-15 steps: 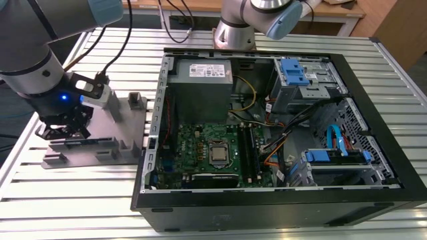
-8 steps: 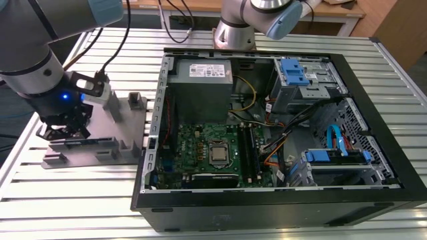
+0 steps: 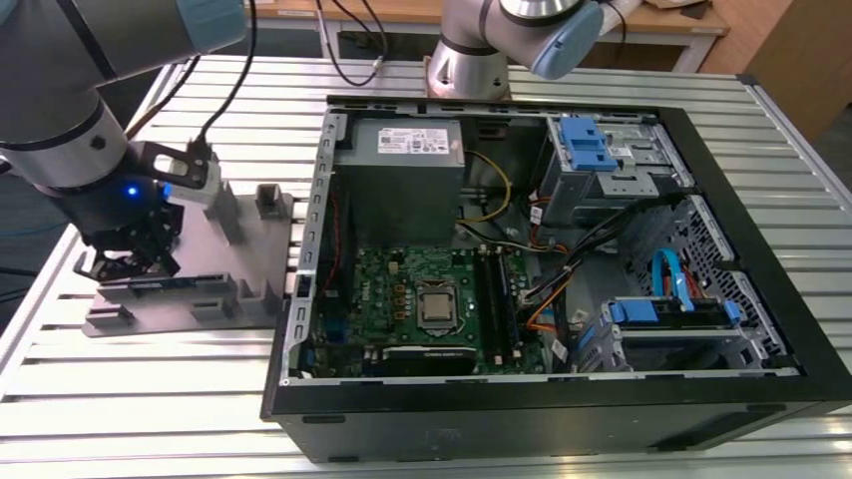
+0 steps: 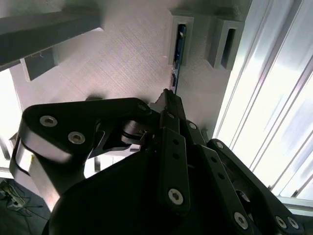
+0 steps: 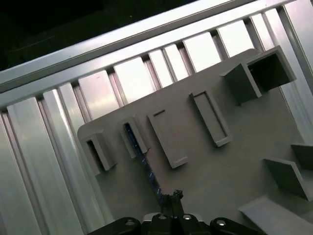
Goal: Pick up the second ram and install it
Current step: 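Pick up the second ram and move it above second insertion slot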
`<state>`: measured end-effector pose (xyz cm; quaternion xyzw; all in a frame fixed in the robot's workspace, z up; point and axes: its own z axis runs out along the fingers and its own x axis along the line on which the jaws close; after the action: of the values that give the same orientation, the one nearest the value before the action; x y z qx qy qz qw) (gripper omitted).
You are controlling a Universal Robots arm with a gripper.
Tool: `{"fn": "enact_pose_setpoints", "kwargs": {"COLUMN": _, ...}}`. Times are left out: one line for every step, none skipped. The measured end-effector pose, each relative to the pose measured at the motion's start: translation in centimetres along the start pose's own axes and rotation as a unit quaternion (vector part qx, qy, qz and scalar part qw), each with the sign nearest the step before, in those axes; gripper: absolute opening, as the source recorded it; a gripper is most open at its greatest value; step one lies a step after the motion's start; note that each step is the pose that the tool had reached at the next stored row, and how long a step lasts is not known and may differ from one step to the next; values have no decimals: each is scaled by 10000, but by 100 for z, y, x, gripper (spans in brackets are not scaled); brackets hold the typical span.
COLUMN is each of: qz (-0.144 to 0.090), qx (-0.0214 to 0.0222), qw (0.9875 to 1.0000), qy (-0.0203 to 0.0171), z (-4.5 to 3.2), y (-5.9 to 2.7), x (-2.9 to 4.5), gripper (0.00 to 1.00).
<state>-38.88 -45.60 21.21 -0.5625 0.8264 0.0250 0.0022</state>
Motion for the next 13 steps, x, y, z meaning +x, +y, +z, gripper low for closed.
{"fn": "enact_pose_setpoints", "kwargs": {"qz": -89, "qx": -3, "qw": 10000, "qy": 3, "z": 1, "y": 0, "x": 0, "gripper": 7}}
{"fn": "enact_pose_setpoints", "kwargs": {"qz": -184, "qx": -6, "qw": 9998, "qy": 8, "z": 1, "y": 0, "x": 0, "gripper": 7}}
{"fn": "enact_pose_setpoints", "kwargs": {"qz": -274, "qx": -9, "qw": 9996, "qy": 11, "z": 1, "y": 0, "x": 0, "gripper": 7}}
{"fn": "enact_pose_setpoints", "kwargs": {"qz": -364, "qx": -12, "qw": 9993, "qy": 15, "z": 2, "y": 0, "x": 0, "gripper": 7}}
{"fn": "enact_pose_setpoints", "kwargs": {"qz": -453, "qx": -15, "qw": 9990, "qy": 18, "z": 3, "y": 0, "x": 0, "gripper": 7}}
{"fn": "enact_pose_setpoints", "kwargs": {"qz": -543, "qx": -17, "qw": 9985, "qy": 21, "z": 4, "y": 0, "x": 0, "gripper": 7}}
{"fn": "enact_pose_setpoints", "kwargs": {"qz": -633, "qx": -20, "qw": 9980, "qy": 25, "z": 4, "y": 0, "x": 0, "gripper": 7}}
{"fn": "enact_pose_setpoints", "kwargs": {"qz": -730, "qx": -23, "qw": 9973, "qy": 29, "z": 4, "y": 0, "x": 0, "gripper": 7}}
{"fn": "enact_pose_setpoints", "kwargs": {"qz": -815, "qx": -26, "qw": 9967, "qy": 32, "z": 5, "y": 0, "x": 0, "gripper": 7}}
{"fn": "enact_pose_setpoints", "kwargs": {"qz": -894, "qx": -28, "qw": 9960, "qy": 35, "z": 5, "y": 0, "x": 0, "gripper": 7}}
{"fn": "enact_pose_setpoints", "kwargs": {"qz": -966, "qx": -31, "qw": 9953, "qy": 38, "z": 5, "y": 0, "x": 0, "gripper": 7}}
{"fn": "enact_pose_setpoints", "kwargs": {"qz": -1032, "qx": -33, "qw": 9946, "qy": 40, "z": 5, "y": 0, "x": 0, "gripper": 7}}
{"fn": "enact_pose_setpoints", "kwargs": {"qz": -1094, "qx": -35, "qw": 9940, "qy": 43, "z": 6, "y": 0, "x": 0, "gripper": 7}}
